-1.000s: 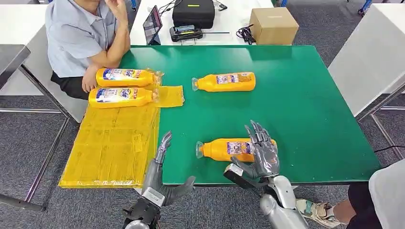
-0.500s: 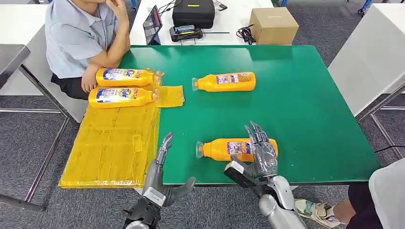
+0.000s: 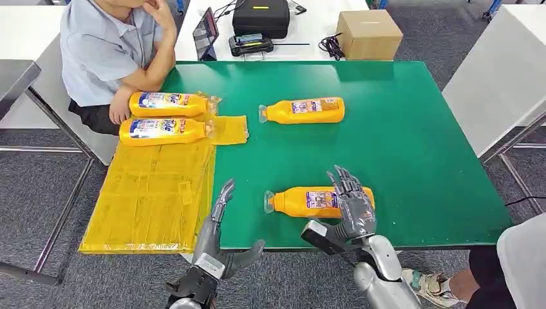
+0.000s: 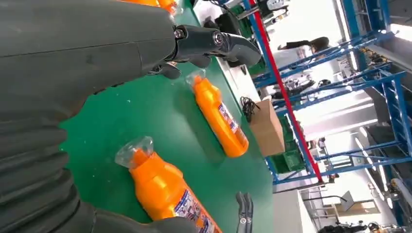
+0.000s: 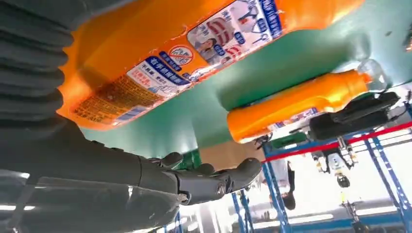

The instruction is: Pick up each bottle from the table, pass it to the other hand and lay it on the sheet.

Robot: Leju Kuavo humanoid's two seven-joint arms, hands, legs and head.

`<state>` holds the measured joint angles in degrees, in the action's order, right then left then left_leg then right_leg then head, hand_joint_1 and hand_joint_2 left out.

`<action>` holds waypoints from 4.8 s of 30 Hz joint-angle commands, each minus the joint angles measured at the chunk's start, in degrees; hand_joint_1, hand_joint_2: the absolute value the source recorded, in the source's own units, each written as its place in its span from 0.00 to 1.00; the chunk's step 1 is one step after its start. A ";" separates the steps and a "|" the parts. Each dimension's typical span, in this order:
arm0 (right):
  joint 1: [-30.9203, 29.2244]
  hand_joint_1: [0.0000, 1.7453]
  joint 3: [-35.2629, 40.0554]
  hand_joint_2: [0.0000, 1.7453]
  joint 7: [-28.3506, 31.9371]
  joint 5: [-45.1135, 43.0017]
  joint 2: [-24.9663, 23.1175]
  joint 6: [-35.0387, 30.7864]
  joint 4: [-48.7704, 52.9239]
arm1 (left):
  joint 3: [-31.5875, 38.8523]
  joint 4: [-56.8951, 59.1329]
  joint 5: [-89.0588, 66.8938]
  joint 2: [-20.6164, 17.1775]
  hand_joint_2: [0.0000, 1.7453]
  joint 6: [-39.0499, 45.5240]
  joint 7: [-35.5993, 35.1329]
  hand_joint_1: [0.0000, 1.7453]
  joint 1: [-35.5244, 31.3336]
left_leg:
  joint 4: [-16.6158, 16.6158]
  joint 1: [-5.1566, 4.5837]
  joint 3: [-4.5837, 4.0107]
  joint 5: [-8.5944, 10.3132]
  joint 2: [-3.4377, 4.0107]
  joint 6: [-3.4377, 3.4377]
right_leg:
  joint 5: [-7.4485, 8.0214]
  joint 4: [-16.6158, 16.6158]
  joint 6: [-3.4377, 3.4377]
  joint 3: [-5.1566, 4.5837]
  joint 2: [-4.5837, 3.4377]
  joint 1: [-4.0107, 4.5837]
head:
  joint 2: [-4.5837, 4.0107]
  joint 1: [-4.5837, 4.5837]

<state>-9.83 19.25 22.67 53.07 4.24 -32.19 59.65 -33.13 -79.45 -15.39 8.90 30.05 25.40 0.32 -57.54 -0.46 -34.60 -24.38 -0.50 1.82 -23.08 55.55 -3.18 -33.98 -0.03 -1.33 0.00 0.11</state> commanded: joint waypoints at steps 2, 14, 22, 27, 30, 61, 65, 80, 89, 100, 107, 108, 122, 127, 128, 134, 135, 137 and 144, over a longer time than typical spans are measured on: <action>-3.12 0.00 2.62 1.00 -0.85 0.91 0.91 -1.11 -4.28 | -0.87 1.52 0.04 -0.71 1.00 -0.27 -0.42 0.00 -1.24 | 0.01 0.05 0.13 -0.05 0.04 -0.08 | -0.04 -0.03 0.10 0.14 -0.01 0.06 | 0.00 -0.02; -3.25 0.00 3.99 1.00 -7.22 7.95 2.37 1.24 -7.79 | -1.07 -2.22 -2.46 -1.43 1.00 0.91 -2.32 0.00 0.45 | 0.00 0.10 0.29 -0.14 0.08 -0.13 | -0.09 -0.06 0.17 0.31 -0.04 0.12 | 0.00 -0.02; -3.33 0.00 4.53 1.00 -10.07 9.82 2.71 3.14 -6.80 | -1.05 -1.99 -2.86 -1.37 1.00 0.53 -2.91 0.00 0.51 | 0.01 0.05 0.14 -0.07 0.08 -0.09 | -0.04 -0.03 0.11 0.14 -0.05 0.06 | 0.00 -0.02; -1.97 0.00 5.97 1.00 -13.45 13.07 4.13 5.39 -3.24 | -1.44 -4.17 0.45 -2.14 1.00 -3.72 -4.99 0.00 1.66 | 0.01 0.06 0.18 -0.09 0.06 -0.10 | -0.06 -0.04 0.13 0.19 -0.03 0.07 | 0.00 0.00; -1.41 0.00 7.08 1.00 -16.80 16.33 5.16 6.65 -0.73 | -1.12 -4.47 0.52 -2.07 1.00 -3.52 -5.15 0.00 1.92 | -0.01 0.08 0.20 -0.11 0.05 -0.11 | -0.08 -0.02 0.14 0.21 -0.01 0.09 | 0.00 -0.02; -6.51 0.80 7.58 1.00 -23.59 16.48 5.45 17.30 -8.03 | -1.46 -3.99 3.95 -2.30 1.00 -6.33 -6.99 0.00 2.11 | 0.02 0.10 0.40 -0.08 0.03 -0.13 | -0.05 -0.09 0.17 0.41 0.01 0.11 | 0.00 -0.02; -6.80 1.00 5.90 1.00 -19.78 9.83 5.72 21.14 -9.65 | -1.61 -3.38 4.17 -2.17 1.00 -6.95 -6.83 0.00 1.55 | 0.02 0.09 0.40 -0.08 0.03 -0.12 | -0.06 -0.09 0.16 0.42 0.02 0.10 | 0.00 -0.02; -2.37 1.00 0.02 1.00 -7.26 -11.97 5.98 27.73 -6.02 | -1.74 -2.13 5.35 -2.15 1.00 -8.72 -4.96 0.00 0.63 | 0.09 0.15 0.78 -0.05 -0.22 -0.16 | -0.07 -0.20 0.20 0.81 0.27 0.17 | 0.00 -0.02; 0.50 1.00 -3.03 1.00 1.69 -25.63 3.83 32.48 2.58 | 1.70 0.46 12.39 0.59 1.00 -5.95 -0.85 0.00 -0.42 | 0.05 0.14 0.90 -0.12 0.00 -0.20 | -0.03 -0.13 0.20 0.84 0.07 0.16 | 0.00 -0.02; -4.82 1.00 3.10 1.00 1.68 -32.65 0.91 34.37 7.10 | 5.01 19.01 38.16 3.40 1.00 -10.04 -1.88 0.00 -7.02 | 0.01 0.11 0.77 -0.13 0.37 -0.20 | 0.03 -0.05 0.22 0.66 -0.30 0.13 | 0.00 -0.02; -7.04 0.97 6.23 1.00 2.19 -37.12 1.12 35.84 9.32 | 1.44 23.28 42.92 3.27 1.00 -16.37 -4.73 0.00 -9.72 | 0.00 0.06 0.51 -0.06 0.13 -0.09 | -0.03 -0.02 0.13 0.49 -0.09 0.08 | 0.00 0.00; -7.33 0.96 6.62 1.00 2.41 -38.11 1.19 36.48 9.52 | 0.66 23.23 42.75 3.05 1.00 -17.49 -3.87 0.00 -10.01 | 0.01 0.02 0.45 -0.03 0.11 -0.05 | -0.01 -0.01 0.09 0.43 -0.09 0.03 | 0.00 0.00; -7.59 0.91 9.60 1.00 2.51 -38.48 1.60 37.14 8.68 | -2.83 20.17 35.06 2.85 1.00 -15.99 2.11 0.00 -11.99 | -0.05 0.09 0.29 -0.10 0.08 -0.11 | -0.06 0.01 0.16 0.30 -0.04 0.10 | 0.00 -0.02; -8.40 0.89 11.22 1.00 2.54 -38.78 0.82 37.79 6.74 | -2.52 21.08 30.24 4.09 1.00 -10.53 5.24 0.00 -13.41 | -0.09 0.10 0.27 -0.12 0.13 -0.11 | -0.06 0.03 0.16 0.29 -0.09 0.12 | 0.00 -0.02; -8.66 0.90 11.59 1.00 2.54 -38.77 0.38 37.77 6.06 | -2.27 21.35 30.49 4.29 1.00 -10.70 5.07 0.00 -13.64 | -0.03 0.06 0.18 -0.03 0.05 -0.07 | -0.02 0.01 0.11 0.21 -0.02 0.07 | 0.00 -0.02; -9.09 0.89 12.72 1.00 2.38 -38.01 -0.13 37.59 5.19 | -1.95 22.48 30.71 4.74 1.00 -9.80 3.86 0.00 -14.34 | 0.01 0.05 0.21 -0.04 0.07 -0.07 | -0.01 -0.03 0.11 0.22 -0.05 0.06 | 0.00 0.00; -9.09 0.89 12.72 1.00 2.38 -38.01 -0.13 37.59 5.19 | -1.95 22.48 30.71 4.74 1.00 -9.80 3.86 0.00 -14.34 | 0.00 0.07 0.26 -0.07 0.08 -0.11 | -0.04 -0.03 0.15 0.28 -0.05 0.08 | 0.00 -0.02; -9.51 0.89 13.67 1.00 2.40 -37.66 -0.38 37.65 5.27 | -1.53 23.84 31.99 5.26 1.00 -10.79 2.68 0.00 -15.03 | 0.01 0.04 0.18 -0.03 0.07 -0.06 | -0.01 -0.01 0.10 0.18 -0.05 0.05 | 0.00 0.00; -9.92 0.88 15.60 1.00 2.43 -37.26 -0.68 37.59 6.36 | -0.12 26.80 34.89 6.23 1.00 -11.93 1.51 0.00 -16.53 | 0.00 0.02 0.14 -0.01 0.04 -0.05 | -0.01 0.00 0.09 0.14 -0.02 0.03 | 0.00 0.00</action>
<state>-16.41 30.97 25.18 15.85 3.85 5.44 68.52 -34.34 -59.17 18.08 14.45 19.04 27.80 -12.72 -57.55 -0.46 -34.56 -24.36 -0.53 1.83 -23.07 55.55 -3.18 -33.92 0.00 -1.33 0.00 0.11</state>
